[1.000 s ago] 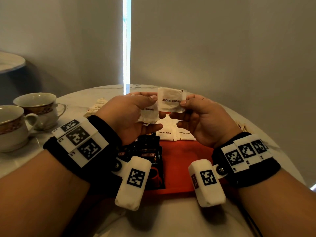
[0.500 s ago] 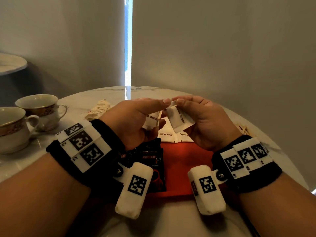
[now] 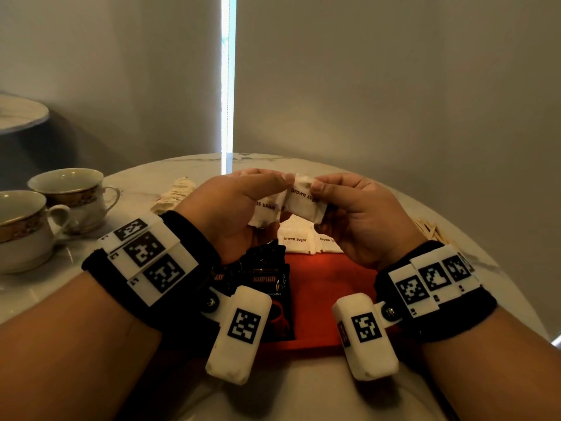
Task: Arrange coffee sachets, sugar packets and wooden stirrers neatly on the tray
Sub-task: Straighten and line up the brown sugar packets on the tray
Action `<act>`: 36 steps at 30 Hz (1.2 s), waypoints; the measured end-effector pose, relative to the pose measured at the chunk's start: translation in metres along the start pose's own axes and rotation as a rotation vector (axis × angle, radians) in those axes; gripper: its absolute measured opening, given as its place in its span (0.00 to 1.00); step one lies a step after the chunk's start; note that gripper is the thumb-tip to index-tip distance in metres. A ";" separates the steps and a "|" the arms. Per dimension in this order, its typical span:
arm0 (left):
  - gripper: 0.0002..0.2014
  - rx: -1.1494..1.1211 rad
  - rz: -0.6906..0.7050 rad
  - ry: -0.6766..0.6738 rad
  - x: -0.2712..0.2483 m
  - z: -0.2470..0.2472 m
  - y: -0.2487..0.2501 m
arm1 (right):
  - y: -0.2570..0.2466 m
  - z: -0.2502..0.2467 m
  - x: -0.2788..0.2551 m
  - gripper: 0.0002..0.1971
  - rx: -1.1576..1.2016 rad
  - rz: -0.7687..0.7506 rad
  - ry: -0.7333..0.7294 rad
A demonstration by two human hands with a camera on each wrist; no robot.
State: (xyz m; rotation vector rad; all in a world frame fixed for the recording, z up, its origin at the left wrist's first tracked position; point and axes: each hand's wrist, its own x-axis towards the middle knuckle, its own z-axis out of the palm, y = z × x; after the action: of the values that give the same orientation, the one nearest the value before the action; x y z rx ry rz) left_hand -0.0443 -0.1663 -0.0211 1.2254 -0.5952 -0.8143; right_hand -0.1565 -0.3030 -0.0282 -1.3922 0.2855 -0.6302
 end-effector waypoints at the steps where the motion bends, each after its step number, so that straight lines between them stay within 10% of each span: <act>1: 0.08 -0.008 0.004 0.006 0.000 0.001 0.000 | 0.000 0.000 0.000 0.14 -0.002 -0.001 -0.005; 20: 0.05 -0.124 -0.001 0.114 0.003 -0.003 0.005 | 0.017 -0.028 0.024 0.04 -0.102 0.186 0.230; 36: 0.05 -0.175 -0.007 0.104 0.002 -0.004 0.009 | 0.029 -0.031 0.018 0.08 -0.352 0.509 0.017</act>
State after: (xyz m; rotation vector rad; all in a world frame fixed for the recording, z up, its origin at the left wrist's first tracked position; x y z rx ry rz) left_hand -0.0384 -0.1644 -0.0134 1.1023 -0.4264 -0.7862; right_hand -0.1514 -0.3375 -0.0586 -1.5673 0.7649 -0.1712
